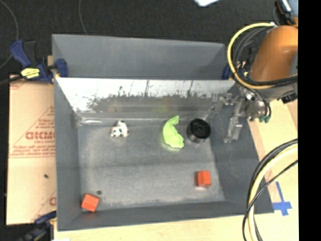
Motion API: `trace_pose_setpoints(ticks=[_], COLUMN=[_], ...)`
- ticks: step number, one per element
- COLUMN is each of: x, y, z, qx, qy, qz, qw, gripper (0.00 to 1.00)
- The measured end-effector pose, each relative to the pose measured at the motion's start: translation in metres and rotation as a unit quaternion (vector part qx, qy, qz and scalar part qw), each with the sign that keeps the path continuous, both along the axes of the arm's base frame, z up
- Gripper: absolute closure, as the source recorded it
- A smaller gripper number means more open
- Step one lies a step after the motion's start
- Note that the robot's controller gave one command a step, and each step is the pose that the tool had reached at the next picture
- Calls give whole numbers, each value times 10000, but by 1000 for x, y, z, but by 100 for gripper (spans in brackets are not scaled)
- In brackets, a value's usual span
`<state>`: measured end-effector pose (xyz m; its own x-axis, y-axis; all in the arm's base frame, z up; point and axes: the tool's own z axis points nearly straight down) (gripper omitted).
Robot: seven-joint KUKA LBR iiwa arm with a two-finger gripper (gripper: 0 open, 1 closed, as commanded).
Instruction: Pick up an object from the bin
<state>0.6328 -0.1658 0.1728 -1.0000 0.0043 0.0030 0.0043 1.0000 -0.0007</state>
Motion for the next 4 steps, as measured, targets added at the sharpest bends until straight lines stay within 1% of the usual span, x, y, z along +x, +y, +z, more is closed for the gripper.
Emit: trace_pose_setpoints(ticks=[1,2,3,4], x=[2,12,16,16], y=[1,75,33,33], z=[6,-62,-102,-102], qx=[-8,-7,-10,-13], qy=[-38,-36,-72,-70], qz=[22,1372,257,272], qw=[10000,9905,9996,9996], gripper=[0,0,100,100])
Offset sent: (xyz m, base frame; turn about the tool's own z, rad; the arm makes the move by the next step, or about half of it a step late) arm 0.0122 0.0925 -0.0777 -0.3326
